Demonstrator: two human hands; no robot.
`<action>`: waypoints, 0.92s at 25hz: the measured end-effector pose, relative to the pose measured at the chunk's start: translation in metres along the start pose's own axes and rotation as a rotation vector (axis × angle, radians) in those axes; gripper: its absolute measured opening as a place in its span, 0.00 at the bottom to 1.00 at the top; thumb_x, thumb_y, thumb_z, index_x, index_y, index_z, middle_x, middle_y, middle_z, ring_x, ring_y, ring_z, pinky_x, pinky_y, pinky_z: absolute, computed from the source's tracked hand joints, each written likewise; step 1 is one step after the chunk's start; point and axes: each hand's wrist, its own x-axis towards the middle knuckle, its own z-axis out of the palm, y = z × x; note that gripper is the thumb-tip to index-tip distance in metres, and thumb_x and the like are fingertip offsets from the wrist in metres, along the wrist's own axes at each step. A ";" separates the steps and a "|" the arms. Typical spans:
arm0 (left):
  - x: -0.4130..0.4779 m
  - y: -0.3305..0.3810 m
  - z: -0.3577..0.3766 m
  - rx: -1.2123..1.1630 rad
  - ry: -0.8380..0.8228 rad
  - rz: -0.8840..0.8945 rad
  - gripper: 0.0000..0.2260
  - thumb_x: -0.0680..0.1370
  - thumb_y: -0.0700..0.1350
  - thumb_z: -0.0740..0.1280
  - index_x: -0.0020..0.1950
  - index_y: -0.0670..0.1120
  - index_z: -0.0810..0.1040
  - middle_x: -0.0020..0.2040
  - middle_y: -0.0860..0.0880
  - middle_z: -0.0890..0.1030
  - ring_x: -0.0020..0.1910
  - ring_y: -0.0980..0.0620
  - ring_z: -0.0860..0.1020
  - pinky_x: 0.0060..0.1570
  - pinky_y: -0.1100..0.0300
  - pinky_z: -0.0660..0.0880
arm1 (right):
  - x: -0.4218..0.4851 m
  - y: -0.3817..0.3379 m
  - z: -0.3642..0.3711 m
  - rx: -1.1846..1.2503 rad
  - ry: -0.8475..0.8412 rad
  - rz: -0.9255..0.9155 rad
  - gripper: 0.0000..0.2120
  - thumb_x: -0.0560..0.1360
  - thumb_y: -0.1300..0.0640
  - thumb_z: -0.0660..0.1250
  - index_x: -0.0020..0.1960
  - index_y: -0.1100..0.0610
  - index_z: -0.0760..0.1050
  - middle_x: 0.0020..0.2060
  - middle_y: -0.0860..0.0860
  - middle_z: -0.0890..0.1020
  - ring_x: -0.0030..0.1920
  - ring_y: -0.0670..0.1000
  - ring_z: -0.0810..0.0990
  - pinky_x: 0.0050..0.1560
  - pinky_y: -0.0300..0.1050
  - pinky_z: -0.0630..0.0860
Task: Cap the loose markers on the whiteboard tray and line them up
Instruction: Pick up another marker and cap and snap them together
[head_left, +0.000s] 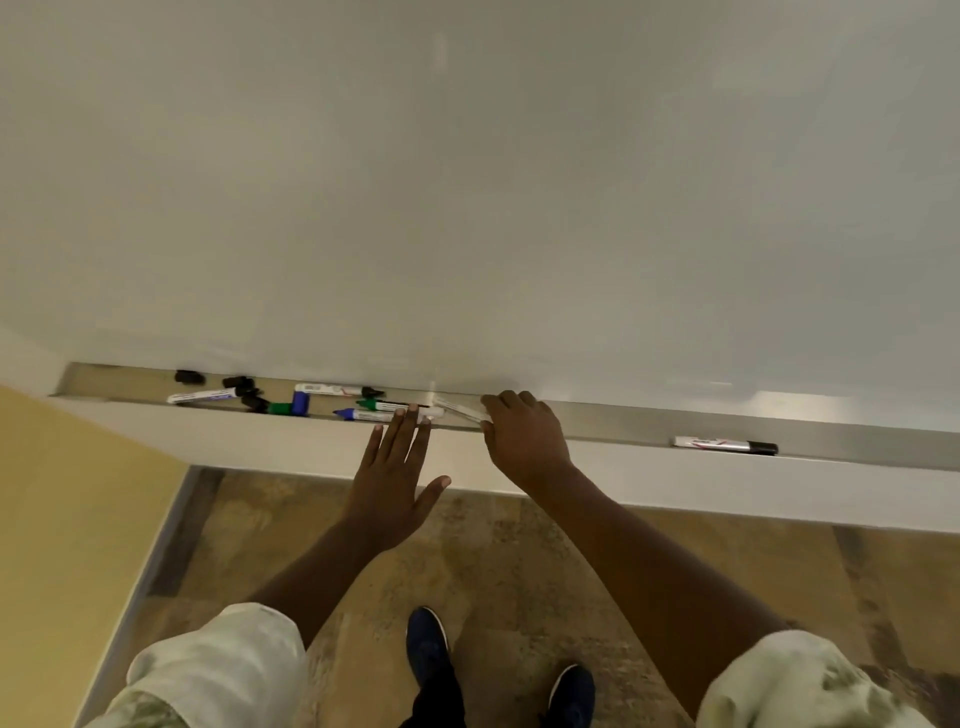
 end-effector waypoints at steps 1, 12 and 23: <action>-0.005 -0.009 -0.003 -0.006 0.007 -0.020 0.36 0.81 0.66 0.45 0.81 0.44 0.47 0.82 0.43 0.47 0.81 0.45 0.43 0.78 0.44 0.48 | 0.008 -0.007 0.005 -0.057 -0.038 -0.008 0.12 0.75 0.58 0.66 0.58 0.58 0.77 0.50 0.56 0.82 0.48 0.58 0.79 0.46 0.51 0.75; -0.009 -0.122 -0.041 -0.024 0.232 -0.334 0.22 0.83 0.57 0.55 0.67 0.42 0.74 0.66 0.41 0.76 0.67 0.40 0.72 0.66 0.45 0.70 | 0.034 -0.027 0.013 -0.275 -0.039 -0.064 0.10 0.67 0.63 0.74 0.46 0.61 0.77 0.38 0.58 0.79 0.34 0.59 0.78 0.33 0.49 0.75; 0.011 -0.184 -0.054 -0.140 0.346 -0.734 0.09 0.79 0.46 0.66 0.55 0.42 0.78 0.51 0.41 0.79 0.50 0.40 0.77 0.49 0.46 0.73 | 0.018 -0.088 -0.040 0.569 0.115 0.169 0.11 0.74 0.62 0.70 0.50 0.51 0.71 0.31 0.46 0.79 0.29 0.49 0.77 0.28 0.39 0.70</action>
